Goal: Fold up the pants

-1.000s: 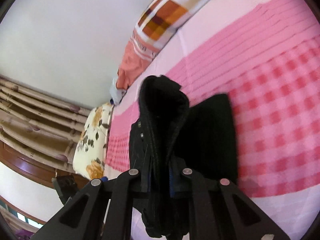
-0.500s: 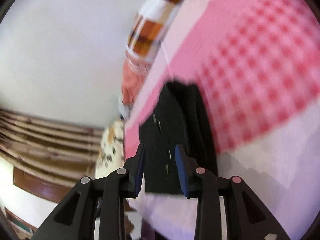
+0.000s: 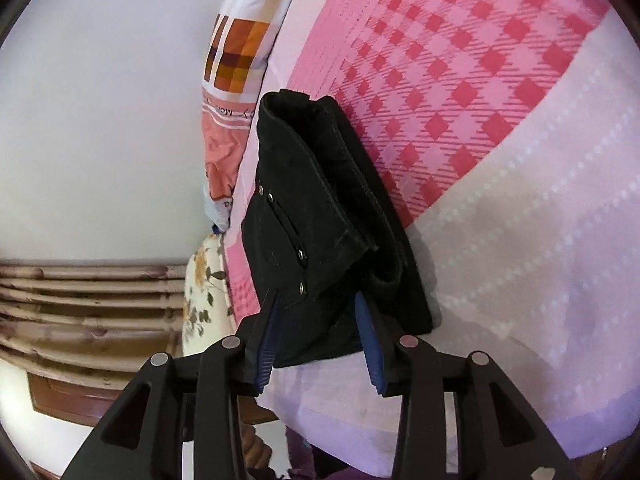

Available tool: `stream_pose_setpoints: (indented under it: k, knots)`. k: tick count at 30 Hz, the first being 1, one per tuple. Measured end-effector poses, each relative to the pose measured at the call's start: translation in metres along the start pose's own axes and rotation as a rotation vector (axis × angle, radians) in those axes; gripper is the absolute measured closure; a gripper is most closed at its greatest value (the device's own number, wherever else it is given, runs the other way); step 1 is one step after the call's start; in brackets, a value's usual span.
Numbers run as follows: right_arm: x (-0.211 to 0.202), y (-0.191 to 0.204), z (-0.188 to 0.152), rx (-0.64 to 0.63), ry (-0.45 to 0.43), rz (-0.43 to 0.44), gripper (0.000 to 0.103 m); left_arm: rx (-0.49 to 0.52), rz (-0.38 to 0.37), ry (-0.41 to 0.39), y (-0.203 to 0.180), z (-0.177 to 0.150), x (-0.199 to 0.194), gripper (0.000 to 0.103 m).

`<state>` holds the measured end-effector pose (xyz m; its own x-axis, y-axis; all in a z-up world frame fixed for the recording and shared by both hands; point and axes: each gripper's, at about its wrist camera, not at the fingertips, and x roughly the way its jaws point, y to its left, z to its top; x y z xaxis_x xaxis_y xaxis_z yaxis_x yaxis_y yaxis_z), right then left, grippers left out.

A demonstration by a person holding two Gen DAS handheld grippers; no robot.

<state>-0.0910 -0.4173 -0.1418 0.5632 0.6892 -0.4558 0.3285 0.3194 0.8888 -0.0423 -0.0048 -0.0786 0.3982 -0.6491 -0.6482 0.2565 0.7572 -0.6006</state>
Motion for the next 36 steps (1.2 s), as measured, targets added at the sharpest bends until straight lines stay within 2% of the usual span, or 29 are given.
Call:
stream_pose_setpoints:
  k: [1, 3, 5, 7, 8, 10, 13, 15, 18, 20, 23, 26, 30, 32, 36]
  knots:
    - [-0.001, -0.004, 0.0, 0.016, -0.007, 0.012, 0.067, 0.01, 0.002, 0.003, -0.002, -0.001, 0.001, 0.028]
    - [0.003, -0.003, 0.005, 0.033, -0.018, 0.027, 0.06, 0.031, 0.011, 0.01, -0.005, -0.003, 0.002, 0.028]
    - [0.008, 0.004, 0.007, 0.012, -0.03, 0.01, 0.052, 0.046, 0.012, 0.015, -0.008, -0.005, 0.003, 0.028]
    - [0.011, 0.008, 0.006, 0.007, -0.045, 0.0, 0.05, 0.058, 0.019, 0.018, -0.01, -0.005, 0.004, 0.028]
    - [0.012, 0.01, 0.005, -0.006, -0.055, -0.014, 0.056, 0.059, 0.021, 0.019, -0.01, -0.005, 0.004, 0.028]
    - [0.012, 0.015, 0.003, -0.058, -0.072, -0.078, 0.083, 0.051, 0.018, 0.019, -0.01, -0.005, 0.004, 0.028]
    - [0.003, 0.02, -0.004, -0.067, -0.099, -0.033, 0.085, 0.032, 0.024, 0.026, -0.008, -0.006, 0.006, 0.028]
    - [-0.006, 0.034, -0.012, -0.091, -0.109, 0.02, 0.09, 0.023, 0.027, 0.023, -0.004, -0.004, 0.005, 0.028]
    - [-0.01, 0.04, -0.017, -0.125, -0.103, 0.011, 0.091, 0.023, 0.031, -0.003, -0.002, -0.002, -0.001, 0.027]
    - [-0.002, 0.013, -0.015, -0.049, -0.081, -0.043, 0.091, 0.017, 0.034, -0.013, 0.0, 0.0, -0.002, 0.024]
    - [0.001, -0.021, -0.016, 0.057, -0.072, -0.005, 0.093, 0.006, 0.037, 0.003, 0.004, -0.002, 0.0, 0.024]
    - [0.0, -0.005, -0.015, -0.011, -0.078, -0.048, 0.093, 0.01, 0.047, 0.012, 0.005, -0.002, 0.002, 0.024]
    - [0.0, -0.012, -0.014, 0.009, -0.065, -0.021, 0.093, 0.015, 0.046, 0.021, 0.003, -0.003, 0.006, 0.024]
    - [-0.001, -0.013, -0.012, 0.017, -0.05, 0.006, 0.088, 0.027, 0.052, 0.024, 0.001, -0.003, 0.008, 0.024]
    - [-0.019, -0.006, -0.006, -0.036, -0.092, -0.034, 0.081, 0.051, 0.054, 0.036, -0.005, -0.001, 0.013, 0.024]
